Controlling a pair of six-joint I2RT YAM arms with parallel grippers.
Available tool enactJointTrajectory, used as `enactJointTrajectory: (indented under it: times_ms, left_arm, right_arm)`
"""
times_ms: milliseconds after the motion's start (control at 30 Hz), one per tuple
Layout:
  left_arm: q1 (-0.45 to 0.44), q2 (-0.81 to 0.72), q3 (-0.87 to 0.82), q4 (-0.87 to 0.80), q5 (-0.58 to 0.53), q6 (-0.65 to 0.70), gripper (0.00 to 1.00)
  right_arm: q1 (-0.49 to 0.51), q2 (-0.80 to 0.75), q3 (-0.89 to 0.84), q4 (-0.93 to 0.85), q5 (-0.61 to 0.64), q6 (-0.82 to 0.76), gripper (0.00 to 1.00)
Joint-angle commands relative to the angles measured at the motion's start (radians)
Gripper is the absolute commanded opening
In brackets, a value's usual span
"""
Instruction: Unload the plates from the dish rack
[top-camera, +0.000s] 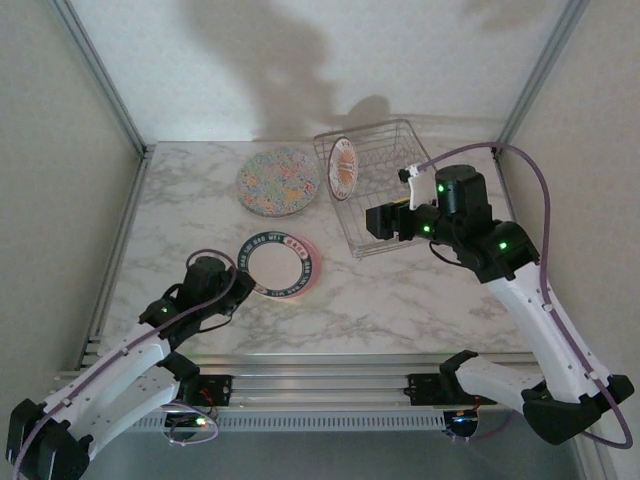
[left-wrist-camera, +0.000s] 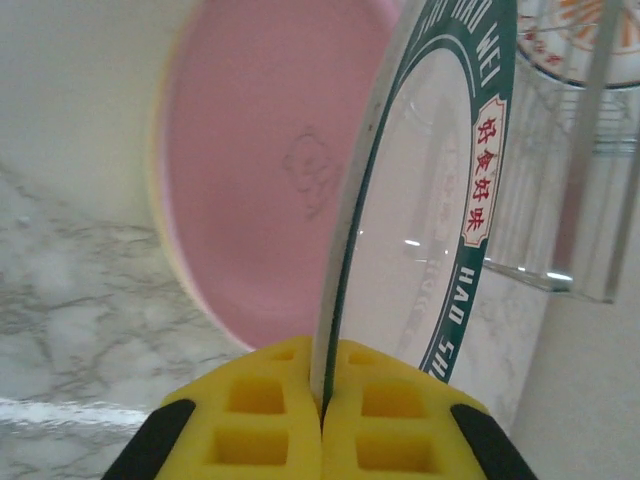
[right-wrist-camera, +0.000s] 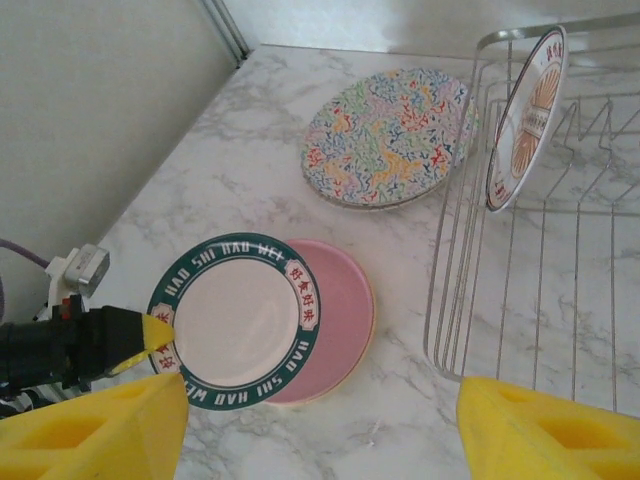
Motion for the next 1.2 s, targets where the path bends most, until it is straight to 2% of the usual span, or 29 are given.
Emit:
enactJointTrajectory:
  times_ms: [0, 367, 933, 1033, 1167]
  left_arm:
    - [0.011, 0.000, -0.027, 0.080, -0.034, -0.041, 0.00]
    - [0.012, 0.163, 0.020, 0.095, -0.050, 0.005, 0.00]
    - [0.012, 0.405, 0.109, 0.129, -0.012, 0.056, 0.00]
    - [0.012, 0.417, 0.115, 0.116, -0.016, 0.053, 0.05]
    - [0.012, 0.420, 0.123, 0.104, -0.018, 0.053, 0.21]
  right_arm:
    - [0.013, 0.011, -0.002, 0.013, 0.006, -0.013, 0.72]
    - [0.029, 0.036, -0.004, 0.040, 0.000, 0.010, 0.72]
    - [0.036, 0.039, -0.015, 0.070, -0.003, 0.031, 0.72]
    - [0.036, 0.045, -0.014, 0.073, -0.006, 0.030, 0.73]
    - [0.036, 0.056, -0.010, 0.073, -0.004, 0.027, 0.73]
